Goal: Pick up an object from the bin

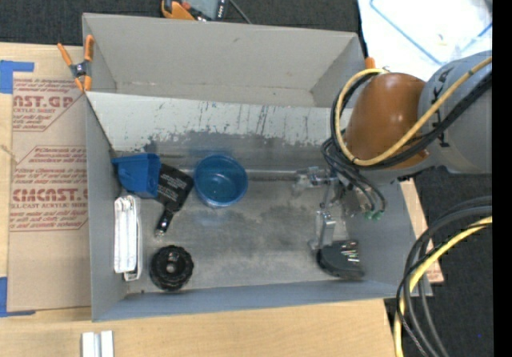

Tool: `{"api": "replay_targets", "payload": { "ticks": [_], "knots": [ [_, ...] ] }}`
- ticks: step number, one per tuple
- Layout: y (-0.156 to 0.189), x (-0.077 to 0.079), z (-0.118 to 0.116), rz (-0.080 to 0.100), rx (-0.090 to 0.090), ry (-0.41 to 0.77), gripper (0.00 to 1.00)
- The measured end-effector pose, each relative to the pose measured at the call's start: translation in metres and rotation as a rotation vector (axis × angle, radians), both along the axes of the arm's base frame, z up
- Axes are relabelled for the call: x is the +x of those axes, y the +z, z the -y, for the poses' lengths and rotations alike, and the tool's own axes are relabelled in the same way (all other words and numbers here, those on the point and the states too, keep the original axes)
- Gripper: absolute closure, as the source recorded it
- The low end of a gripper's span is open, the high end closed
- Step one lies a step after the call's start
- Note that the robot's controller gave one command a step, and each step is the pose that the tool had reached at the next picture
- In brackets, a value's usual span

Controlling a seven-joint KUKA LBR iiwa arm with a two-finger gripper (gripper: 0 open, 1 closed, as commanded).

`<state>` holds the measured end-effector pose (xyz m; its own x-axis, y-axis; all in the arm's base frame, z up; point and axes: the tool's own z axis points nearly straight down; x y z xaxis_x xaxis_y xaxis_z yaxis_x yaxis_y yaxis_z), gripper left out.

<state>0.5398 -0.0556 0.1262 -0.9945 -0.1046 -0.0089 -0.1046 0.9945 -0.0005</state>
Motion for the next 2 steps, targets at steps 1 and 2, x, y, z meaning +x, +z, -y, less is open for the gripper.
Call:
{"api": "replay_targets", "payload": {
  "ticks": [1,2],
  "knots": [
    [-0.031,-0.002,-0.02,-0.003,-0.003,0.423,0.0],
    [-0.025,0.003,0.067,0.003,-0.004,0.444,0.0]
  ]
}}
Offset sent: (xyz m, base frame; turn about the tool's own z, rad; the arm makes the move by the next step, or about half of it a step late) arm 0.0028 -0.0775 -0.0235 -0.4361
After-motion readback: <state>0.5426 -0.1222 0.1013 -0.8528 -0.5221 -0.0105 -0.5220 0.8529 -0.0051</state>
